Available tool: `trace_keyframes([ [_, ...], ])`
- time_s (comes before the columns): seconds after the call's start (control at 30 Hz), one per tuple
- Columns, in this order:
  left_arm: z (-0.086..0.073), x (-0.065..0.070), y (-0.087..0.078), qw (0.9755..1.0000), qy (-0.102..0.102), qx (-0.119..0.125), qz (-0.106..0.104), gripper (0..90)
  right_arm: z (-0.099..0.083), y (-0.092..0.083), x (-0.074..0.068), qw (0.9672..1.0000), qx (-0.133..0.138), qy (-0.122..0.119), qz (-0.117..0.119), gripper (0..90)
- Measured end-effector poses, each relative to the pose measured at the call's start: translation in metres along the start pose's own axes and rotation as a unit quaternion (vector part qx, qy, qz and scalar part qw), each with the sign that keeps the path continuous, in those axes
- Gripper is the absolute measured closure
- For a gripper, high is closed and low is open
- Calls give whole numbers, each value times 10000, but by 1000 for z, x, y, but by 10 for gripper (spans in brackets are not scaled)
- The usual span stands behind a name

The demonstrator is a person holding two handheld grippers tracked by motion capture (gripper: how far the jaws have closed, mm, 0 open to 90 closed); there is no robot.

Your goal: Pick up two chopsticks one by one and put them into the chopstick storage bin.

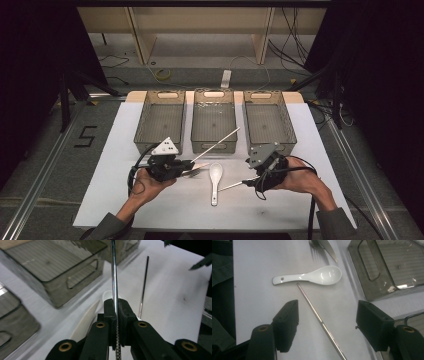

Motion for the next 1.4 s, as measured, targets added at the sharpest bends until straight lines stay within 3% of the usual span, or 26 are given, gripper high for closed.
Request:
trace_keyframes([
  [0.4,3,-27,-19,9978,-346,278,495,862,-13,11,5,9995,-216,248,-8,325],
  [0.5,2,-40,-23,9959,-537,377,623,862,-15,15,3,9993,-282,243,64,322],
  [0.6,3,-47,-25,9947,-599,390,739,862,-17,15,3,9992,-338,199,61,314],
  [0.7,5,-60,-29,9920,-739,471,906,861,-19,15,3,9991,-376,199,79,298],
  [0.77,8,-75,-33,9881,-904,564,1112,861,-20,16,2,9989,-373,266,55,288],
  [0.8,8,-75,-33,9881,-904,564,1112,862,-20,16,2,9989,-373,266,55,288],
  [0.97,14,-99,-39,9813,-1173,625,1394,862,-27,20,2,9979,-238,596,-46,284],
  [1.0,14,-99,-39,9813,-1173,625,1394,862,-27,20,2,9979,-238,596,-46,284],
  [1.03,15,-107,-40,9787,-1303,652,1447,861,-31,21,2,9974,-201,690,-49,281],
  [1.27,17,-131,-35,9738,-1519,531,1609,861,-37,19,1,9970,-188,754,-68,272],
  [1.4,18,-140,-33,9723,-1591,480,1645,861,-36,18,1,9970,-151,758,-68,272],
])
Point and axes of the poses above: each handheld gripper's, and its own axes: y roughly forward along the jaws, z roughly out of its top, x roughly to its right, the point moved 5 cm from there along y, roughly forward along the jaws, and after that the axes turned 2 degrees about y, right-handed, at the moved point
